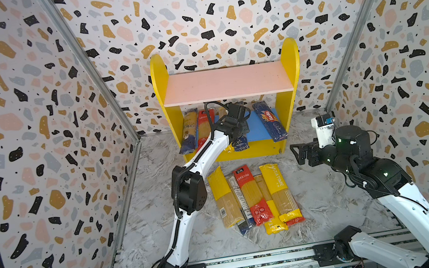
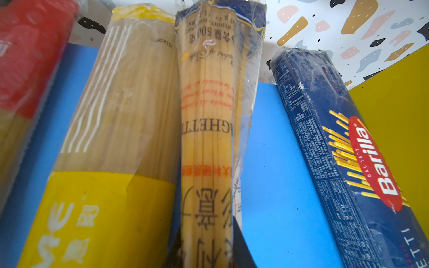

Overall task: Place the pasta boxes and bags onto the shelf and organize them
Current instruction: 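Lower the blue-and-gold bag onto the shelf between yellow bag and Barilla box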

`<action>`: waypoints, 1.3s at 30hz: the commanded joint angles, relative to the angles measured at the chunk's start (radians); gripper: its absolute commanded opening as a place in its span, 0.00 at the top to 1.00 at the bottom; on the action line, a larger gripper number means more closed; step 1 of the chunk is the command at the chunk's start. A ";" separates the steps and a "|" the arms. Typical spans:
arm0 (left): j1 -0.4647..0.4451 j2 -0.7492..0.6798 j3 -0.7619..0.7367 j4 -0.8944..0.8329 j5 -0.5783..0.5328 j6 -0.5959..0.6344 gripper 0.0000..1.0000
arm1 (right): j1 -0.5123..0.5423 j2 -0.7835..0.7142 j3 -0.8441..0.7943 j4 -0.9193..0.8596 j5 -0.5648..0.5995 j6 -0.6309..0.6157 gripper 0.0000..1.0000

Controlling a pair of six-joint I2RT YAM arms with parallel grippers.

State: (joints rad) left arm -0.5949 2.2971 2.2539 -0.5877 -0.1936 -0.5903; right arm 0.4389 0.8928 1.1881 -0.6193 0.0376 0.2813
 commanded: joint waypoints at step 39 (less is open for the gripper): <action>0.005 -0.156 -0.110 0.108 0.115 0.067 0.24 | -0.003 0.006 0.018 0.009 -0.021 0.018 0.01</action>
State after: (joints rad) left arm -0.5644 2.2223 2.1574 -0.5144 -0.0761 -0.5518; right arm 0.4385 0.9222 1.1881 -0.5961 0.0113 0.2974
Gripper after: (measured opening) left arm 0.756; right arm 0.990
